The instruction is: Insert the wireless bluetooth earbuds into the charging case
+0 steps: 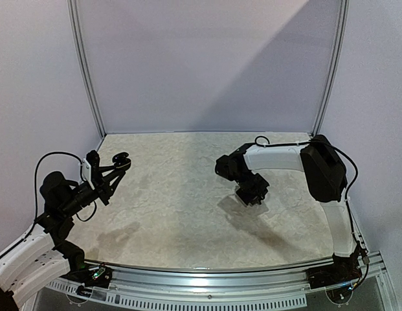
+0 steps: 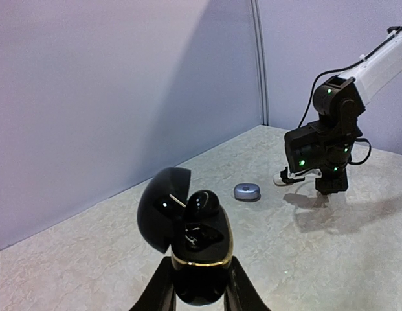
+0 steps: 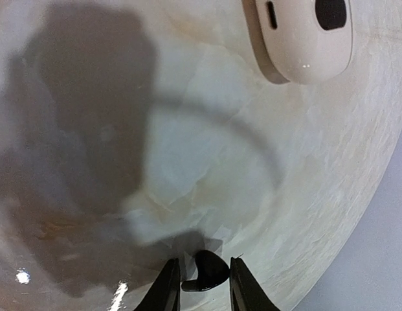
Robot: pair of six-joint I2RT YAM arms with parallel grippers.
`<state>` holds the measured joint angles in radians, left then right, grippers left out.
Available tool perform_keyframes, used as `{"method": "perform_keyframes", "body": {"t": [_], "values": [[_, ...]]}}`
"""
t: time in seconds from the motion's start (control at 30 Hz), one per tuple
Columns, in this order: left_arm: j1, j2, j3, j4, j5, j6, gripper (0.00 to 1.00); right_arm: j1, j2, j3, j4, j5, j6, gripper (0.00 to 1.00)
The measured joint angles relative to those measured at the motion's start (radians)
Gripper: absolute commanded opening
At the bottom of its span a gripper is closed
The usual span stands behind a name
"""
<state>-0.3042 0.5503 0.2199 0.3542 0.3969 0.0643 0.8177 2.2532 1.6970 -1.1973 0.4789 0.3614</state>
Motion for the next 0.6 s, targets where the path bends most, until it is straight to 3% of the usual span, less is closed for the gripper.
{"method": "perform_keyframes", "body": {"t": [0.6], "values": [[0.0, 0.0, 0.0, 0.0, 0.0, 0.0, 0.0, 0.025, 0.005, 0.048, 0.005, -0.094, 0.016, 0.28]]}}
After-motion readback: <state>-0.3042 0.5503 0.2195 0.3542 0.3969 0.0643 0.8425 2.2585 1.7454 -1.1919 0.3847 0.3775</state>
